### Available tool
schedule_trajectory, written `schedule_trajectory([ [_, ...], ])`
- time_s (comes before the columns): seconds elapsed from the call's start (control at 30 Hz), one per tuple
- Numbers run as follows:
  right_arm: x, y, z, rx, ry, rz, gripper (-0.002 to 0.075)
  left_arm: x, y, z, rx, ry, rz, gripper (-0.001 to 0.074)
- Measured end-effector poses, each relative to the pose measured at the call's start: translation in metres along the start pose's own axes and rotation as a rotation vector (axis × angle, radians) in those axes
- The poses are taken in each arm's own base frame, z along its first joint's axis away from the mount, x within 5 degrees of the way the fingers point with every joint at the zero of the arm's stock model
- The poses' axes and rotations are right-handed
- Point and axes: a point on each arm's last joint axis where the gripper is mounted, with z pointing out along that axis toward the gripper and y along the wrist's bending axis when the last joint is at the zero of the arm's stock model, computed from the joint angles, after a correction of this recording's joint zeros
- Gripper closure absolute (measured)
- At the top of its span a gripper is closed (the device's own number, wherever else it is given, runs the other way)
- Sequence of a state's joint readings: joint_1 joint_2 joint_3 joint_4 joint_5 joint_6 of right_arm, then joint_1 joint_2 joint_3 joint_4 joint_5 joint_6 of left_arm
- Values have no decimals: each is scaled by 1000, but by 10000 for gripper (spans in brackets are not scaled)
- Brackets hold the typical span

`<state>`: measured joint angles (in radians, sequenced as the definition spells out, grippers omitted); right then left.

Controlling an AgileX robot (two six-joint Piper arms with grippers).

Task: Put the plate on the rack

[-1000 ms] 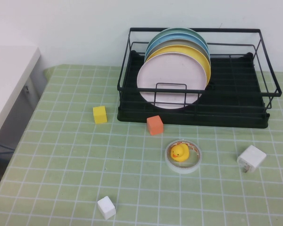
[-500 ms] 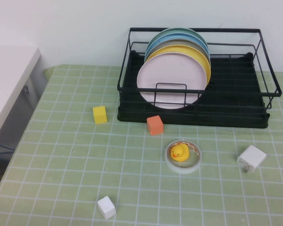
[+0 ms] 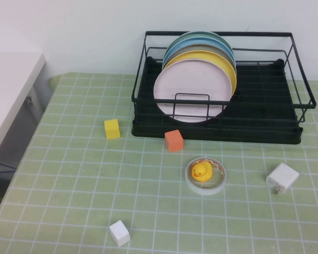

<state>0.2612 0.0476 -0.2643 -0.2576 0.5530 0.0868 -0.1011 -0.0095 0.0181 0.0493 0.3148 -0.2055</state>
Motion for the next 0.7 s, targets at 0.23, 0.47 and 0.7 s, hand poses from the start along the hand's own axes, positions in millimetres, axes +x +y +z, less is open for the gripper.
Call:
schedule_trajectory([
  [0.23,38,-2,23,221,-43,50,728,0,0,0,0,0,0,736],
  [0.47,65,1,31,237,13,74,728,0,0,0,0,0,0,736],
  [0.7,68,1,31,238,57,99,728,0,0,0,0,0,0,736],
])
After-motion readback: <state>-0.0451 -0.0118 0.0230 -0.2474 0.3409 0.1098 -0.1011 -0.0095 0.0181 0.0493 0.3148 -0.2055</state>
